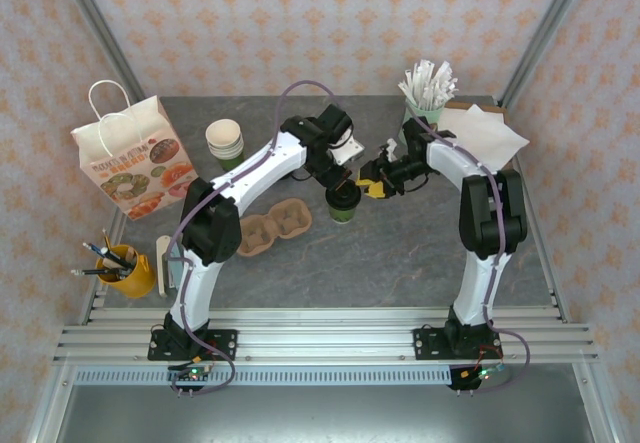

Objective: Pack the takeout coffee

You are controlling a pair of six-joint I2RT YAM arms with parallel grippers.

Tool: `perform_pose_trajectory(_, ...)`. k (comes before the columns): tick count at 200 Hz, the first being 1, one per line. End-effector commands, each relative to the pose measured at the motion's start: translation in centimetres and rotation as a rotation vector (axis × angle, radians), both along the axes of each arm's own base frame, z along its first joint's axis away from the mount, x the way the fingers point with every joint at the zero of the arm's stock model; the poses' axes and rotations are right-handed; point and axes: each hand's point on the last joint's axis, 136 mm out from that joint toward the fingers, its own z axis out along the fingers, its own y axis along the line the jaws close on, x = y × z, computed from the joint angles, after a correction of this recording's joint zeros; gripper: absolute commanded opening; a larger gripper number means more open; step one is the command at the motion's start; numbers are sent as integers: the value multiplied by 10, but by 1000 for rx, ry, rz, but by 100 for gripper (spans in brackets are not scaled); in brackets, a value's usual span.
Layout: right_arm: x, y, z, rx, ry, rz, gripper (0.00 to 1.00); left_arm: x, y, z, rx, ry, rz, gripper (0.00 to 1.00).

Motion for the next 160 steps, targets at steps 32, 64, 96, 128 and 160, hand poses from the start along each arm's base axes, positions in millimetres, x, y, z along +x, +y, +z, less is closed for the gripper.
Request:
perform_pose_trajectory(32, -23, -19, -50, -232, 75, 4, 39, -4, -5, -13, -9, 6, 26, 0)
perform_pose_trajectory(64, -55, -46, -92, -415, 170, -13, 32, -28, 0, -46, 15, 70, 55, 0)
perform_pose_trajectory(96, -79, -65, -114, -518, 246, 4, 29, -47, 9, -70, 22, 134, 92, 0)
perform_pose_trajectory(128, -37, -42, -74, -393, 127, -41, 30, -33, 14, -56, 35, 109, 100, 0)
perform_pose_trajectory(160, 7, -21, 4, -180, -37, -91, 31, -11, 18, -25, 54, 45, 122, 0)
